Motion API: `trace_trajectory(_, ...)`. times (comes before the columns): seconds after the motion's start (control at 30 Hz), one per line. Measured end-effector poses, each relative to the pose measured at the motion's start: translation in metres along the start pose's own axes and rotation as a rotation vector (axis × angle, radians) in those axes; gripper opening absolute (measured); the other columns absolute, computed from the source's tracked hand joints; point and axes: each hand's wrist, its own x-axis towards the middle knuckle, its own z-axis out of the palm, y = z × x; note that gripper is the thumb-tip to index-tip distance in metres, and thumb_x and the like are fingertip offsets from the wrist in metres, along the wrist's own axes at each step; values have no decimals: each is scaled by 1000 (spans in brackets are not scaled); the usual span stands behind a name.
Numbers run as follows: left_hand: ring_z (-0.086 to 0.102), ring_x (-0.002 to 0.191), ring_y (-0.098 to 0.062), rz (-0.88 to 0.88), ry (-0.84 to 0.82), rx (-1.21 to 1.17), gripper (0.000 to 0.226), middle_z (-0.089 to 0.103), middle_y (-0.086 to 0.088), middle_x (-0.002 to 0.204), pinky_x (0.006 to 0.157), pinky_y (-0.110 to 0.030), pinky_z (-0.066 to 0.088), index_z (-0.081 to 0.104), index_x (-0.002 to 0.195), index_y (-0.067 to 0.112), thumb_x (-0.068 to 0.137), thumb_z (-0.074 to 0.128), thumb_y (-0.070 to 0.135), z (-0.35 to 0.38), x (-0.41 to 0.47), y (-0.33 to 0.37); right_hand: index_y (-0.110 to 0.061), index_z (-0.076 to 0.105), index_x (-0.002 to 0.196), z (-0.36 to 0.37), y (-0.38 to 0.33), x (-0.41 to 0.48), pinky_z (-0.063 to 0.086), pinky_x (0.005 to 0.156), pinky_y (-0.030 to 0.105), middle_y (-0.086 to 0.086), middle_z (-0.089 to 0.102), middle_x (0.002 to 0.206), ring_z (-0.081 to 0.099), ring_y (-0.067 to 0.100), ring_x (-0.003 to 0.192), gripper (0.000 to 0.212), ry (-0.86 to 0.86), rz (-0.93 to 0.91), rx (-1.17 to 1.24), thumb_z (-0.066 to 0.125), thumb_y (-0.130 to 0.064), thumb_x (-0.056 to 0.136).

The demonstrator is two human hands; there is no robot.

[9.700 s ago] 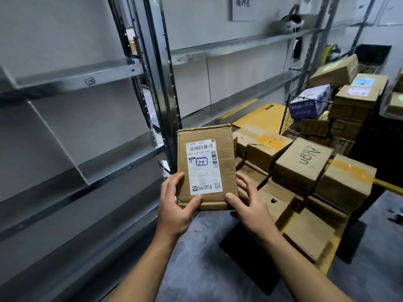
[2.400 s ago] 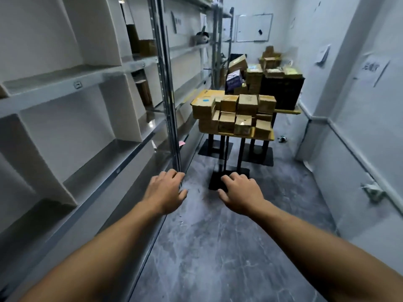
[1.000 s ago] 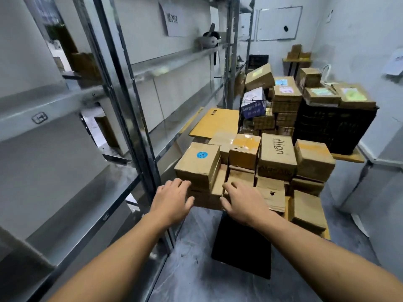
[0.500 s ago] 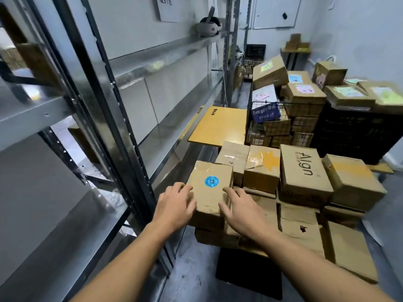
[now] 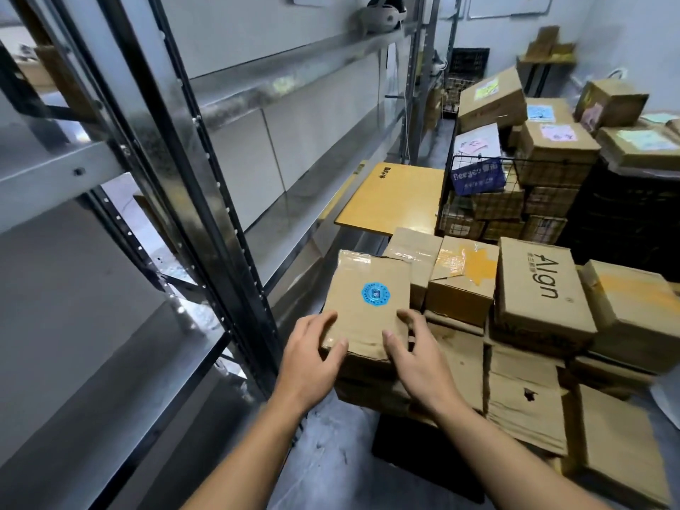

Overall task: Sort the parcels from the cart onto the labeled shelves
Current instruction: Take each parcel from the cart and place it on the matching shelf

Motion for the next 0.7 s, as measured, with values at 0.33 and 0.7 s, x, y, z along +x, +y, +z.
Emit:
trace_trajectory(0.33, 60, 101, 7, -91, 182, -480, 33, 60, 5, 123, 85, -20, 52, 58, 124, 36, 98, 55, 16, 21, -34, 62, -30, 48, 134, -74, 15, -21, 50, 96, 23, -24, 54, 124, 54, -17, 109, 44, 83, -84, 306, 66, -22, 95)
trace_trajectory(0.7, 60, 119, -22, -160, 38, -849, 43, 60, -3, 131, 104, -46, 47, 56, 127, 35, 84, 60, 29, 57, -61, 102, -55, 52, 130, -119, 33, -46, 42, 113, 42, -12, 51, 139, 48, 0, 130, 49, 31, -220, 298, 56, -15, 101)
